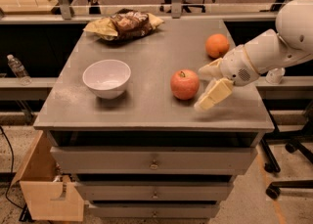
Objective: Move apple near brown chip bag
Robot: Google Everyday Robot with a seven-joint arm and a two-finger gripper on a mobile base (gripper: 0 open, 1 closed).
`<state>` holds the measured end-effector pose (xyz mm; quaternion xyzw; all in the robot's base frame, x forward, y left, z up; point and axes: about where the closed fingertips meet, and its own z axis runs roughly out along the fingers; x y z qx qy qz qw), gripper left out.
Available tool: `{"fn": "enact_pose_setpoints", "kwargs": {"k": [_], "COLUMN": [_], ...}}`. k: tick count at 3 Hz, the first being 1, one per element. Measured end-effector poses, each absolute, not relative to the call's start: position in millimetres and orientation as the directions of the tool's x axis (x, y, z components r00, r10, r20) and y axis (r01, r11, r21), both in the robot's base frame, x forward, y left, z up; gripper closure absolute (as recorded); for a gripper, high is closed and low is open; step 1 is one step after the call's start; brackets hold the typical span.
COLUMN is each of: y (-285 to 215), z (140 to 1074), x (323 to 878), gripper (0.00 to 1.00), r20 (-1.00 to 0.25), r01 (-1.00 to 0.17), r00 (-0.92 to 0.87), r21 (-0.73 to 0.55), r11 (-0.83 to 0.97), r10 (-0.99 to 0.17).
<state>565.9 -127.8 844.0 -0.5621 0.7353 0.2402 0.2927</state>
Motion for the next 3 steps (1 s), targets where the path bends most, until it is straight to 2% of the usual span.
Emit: {"fn": "enact_pose_setpoints", "kwargs": {"k": [3], "y": [-100.6], "z": [840.4], "x": [573.3], "gripper": [0.02], "r20": [-0.738], "r01": [-0.984], "r00": [-0.138], "r21": [0.026], "r11": [0.176], "r10": [-0.661]}}
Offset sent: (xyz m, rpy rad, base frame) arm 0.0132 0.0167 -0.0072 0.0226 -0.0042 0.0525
